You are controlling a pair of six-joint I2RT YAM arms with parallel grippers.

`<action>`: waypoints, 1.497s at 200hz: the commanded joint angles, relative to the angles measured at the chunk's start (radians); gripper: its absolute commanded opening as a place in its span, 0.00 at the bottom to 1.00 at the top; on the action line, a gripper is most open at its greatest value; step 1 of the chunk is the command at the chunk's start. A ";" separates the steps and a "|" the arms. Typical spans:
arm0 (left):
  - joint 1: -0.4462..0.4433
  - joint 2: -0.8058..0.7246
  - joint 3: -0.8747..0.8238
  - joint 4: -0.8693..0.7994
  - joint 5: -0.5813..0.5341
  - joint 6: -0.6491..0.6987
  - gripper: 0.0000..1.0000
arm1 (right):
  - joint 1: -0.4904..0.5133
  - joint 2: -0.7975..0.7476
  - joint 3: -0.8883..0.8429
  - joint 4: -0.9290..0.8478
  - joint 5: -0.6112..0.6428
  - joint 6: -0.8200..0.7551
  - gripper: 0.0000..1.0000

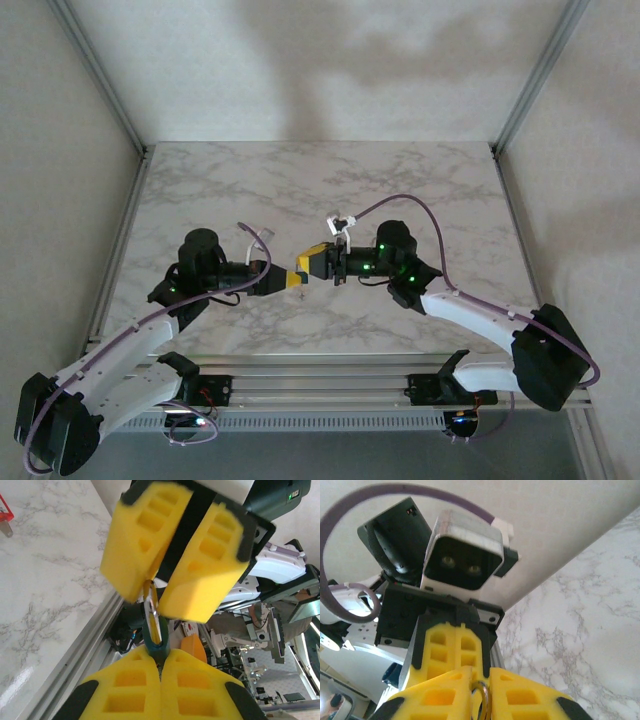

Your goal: Lock with the key

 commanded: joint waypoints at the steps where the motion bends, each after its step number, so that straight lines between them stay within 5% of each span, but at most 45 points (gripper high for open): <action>1: 0.036 -0.027 0.032 0.208 -0.094 0.016 0.00 | 0.049 0.011 -0.031 -0.141 -0.106 -0.012 0.17; 53: 0.036 -0.022 0.032 0.180 -0.081 0.034 0.00 | 0.047 -0.006 -0.044 -0.128 -0.087 -0.012 0.15; 81: 0.035 -0.014 0.028 0.181 -0.065 0.033 0.00 | 0.047 -0.005 -0.049 -0.106 -0.092 -0.004 0.00; 137: 0.037 -0.020 0.021 0.214 -0.071 0.022 0.00 | 0.046 0.002 -0.045 -0.104 -0.103 0.004 0.00; 189: 0.027 -0.056 -0.015 0.315 -0.067 -0.023 0.40 | 0.047 0.016 -0.046 -0.072 -0.120 0.036 0.00; 232: 0.005 -0.049 -0.028 0.309 -0.036 -0.024 0.41 | 0.042 0.014 -0.056 -0.055 -0.092 0.053 0.00; 299: 0.003 -0.043 0.010 0.075 -0.117 0.084 0.45 | -0.038 -0.062 -0.110 0.002 -0.063 0.113 0.00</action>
